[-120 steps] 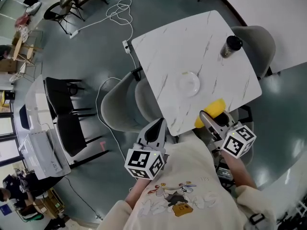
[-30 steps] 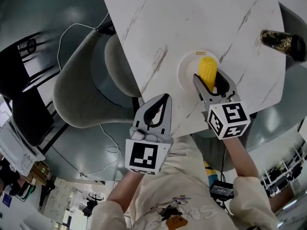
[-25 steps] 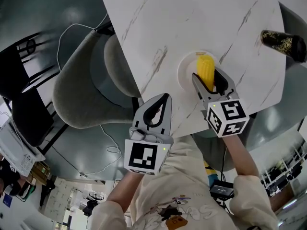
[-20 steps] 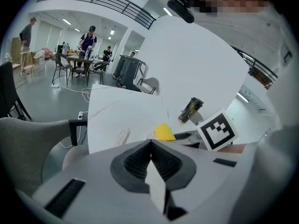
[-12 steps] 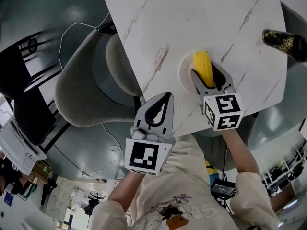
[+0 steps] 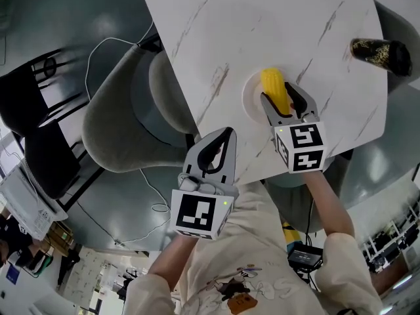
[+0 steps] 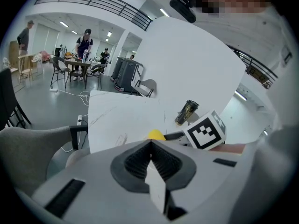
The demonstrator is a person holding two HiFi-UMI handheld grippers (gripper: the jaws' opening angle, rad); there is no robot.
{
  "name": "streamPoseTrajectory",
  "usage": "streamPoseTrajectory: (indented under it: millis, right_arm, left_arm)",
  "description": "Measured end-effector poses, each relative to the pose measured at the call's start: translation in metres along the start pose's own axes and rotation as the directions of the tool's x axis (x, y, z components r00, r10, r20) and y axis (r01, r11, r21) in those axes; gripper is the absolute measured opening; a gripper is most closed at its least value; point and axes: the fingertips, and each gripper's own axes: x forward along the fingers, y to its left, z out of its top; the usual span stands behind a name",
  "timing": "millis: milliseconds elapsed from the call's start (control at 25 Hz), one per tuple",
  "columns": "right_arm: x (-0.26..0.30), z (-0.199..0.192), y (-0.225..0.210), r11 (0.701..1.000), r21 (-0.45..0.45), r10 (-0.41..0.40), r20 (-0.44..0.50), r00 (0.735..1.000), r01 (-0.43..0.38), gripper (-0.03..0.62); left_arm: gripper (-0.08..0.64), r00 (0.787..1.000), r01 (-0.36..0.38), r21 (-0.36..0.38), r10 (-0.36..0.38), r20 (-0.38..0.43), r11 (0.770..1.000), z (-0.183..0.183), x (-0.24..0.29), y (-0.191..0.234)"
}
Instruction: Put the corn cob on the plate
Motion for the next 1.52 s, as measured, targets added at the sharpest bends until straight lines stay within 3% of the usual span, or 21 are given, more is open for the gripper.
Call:
streamPoseTrajectory:
  millis: [560,1120,1160,1440,1520]
  right_arm:
    - [-0.076,0.042,0.027,0.999,0.037,0.027,0.109,0.994,-0.031,0.255]
    - [-0.178,0.072,0.076,0.996,0.045,0.068,0.224,0.972,-0.081,0.252]
    - [-0.187,0.075,0.08,0.996,0.047,0.065,0.237,0.969,-0.078,0.21]
    - [-0.248,0.101,0.118,0.995,0.024,0.082,0.346,0.935,-0.096,0.197]
    - [-0.262,0.109,0.123,0.996,0.015,0.076,0.379,0.922,-0.088,0.12]
  left_arm:
    - [0.006,1.0,0.005,0.04,-0.007,0.027,0.999,0.034,-0.054,-0.035]
    - [0.005,0.995,0.011,0.143,-0.025,0.094,0.99,0.075,-0.129,-0.05]
    - [0.005,0.995,0.012,0.137,-0.026,0.099,0.991,0.076,-0.135,-0.051]
    - [0.006,0.99,0.012,0.059,-0.02,0.138,0.998,0.081,-0.166,-0.051]
    - [0.005,0.989,0.023,0.058,-0.031,0.144,0.998,0.085,-0.169,-0.054]
